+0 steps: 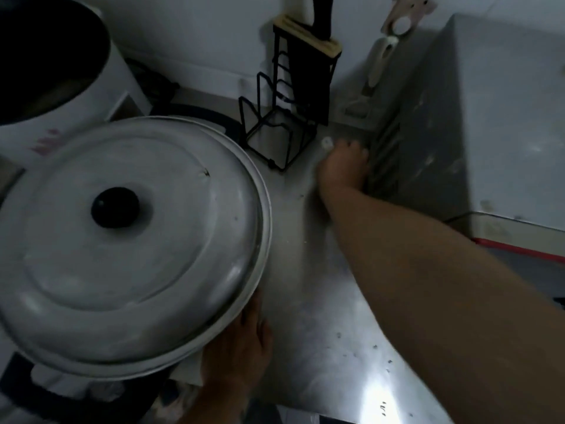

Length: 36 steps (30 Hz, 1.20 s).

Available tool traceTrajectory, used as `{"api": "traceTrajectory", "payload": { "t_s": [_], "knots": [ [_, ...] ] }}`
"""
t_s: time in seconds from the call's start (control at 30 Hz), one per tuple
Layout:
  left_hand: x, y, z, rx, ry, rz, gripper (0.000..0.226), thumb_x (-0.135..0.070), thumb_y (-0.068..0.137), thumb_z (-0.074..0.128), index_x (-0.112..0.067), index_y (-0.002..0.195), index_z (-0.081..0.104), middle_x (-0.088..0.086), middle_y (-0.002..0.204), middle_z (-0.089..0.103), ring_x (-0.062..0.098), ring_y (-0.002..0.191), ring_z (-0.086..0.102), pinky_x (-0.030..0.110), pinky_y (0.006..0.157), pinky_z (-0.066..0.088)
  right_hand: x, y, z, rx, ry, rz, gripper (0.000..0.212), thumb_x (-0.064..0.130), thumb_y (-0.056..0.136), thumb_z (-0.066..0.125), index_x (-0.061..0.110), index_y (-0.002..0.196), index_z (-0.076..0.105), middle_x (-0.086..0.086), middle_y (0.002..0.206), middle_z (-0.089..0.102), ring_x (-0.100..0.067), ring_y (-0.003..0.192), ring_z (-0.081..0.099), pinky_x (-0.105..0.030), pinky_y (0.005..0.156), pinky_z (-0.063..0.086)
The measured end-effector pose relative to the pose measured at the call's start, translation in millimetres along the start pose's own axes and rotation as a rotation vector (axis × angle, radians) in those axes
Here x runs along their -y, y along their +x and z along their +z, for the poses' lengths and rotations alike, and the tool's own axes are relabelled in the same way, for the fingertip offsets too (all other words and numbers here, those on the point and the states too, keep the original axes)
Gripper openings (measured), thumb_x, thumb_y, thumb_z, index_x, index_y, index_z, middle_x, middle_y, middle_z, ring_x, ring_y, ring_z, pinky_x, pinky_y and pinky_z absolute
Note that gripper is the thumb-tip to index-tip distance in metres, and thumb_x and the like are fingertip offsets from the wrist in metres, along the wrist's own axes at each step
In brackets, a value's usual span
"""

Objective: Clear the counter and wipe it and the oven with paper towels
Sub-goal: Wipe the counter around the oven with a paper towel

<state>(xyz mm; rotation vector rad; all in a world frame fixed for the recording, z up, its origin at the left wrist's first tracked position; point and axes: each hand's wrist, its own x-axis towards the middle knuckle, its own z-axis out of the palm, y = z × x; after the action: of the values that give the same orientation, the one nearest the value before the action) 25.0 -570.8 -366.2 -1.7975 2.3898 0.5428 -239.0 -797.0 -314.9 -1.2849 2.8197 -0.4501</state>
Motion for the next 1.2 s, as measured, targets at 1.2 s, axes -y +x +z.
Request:
{"api": "traceTrajectory", "payload": {
  "t_s": [1.2],
  "knots": [
    [2,0,15,-0.247,0.081,0.008,0.069,-0.046,0.084,0.043,-0.023,0.148,0.047,0.009,0.156,0.041,0.034,0.133,0.047,0.048,0.103,0.044,-35,-68,24,0.092,-0.050,-0.174,0.030,0.011,0.093,0.045,0.007,0.119,0.061,-0.018,0.124,0.054,-0.038,0.117,0.046,-0.043,0.094,0.038]
  ]
}}
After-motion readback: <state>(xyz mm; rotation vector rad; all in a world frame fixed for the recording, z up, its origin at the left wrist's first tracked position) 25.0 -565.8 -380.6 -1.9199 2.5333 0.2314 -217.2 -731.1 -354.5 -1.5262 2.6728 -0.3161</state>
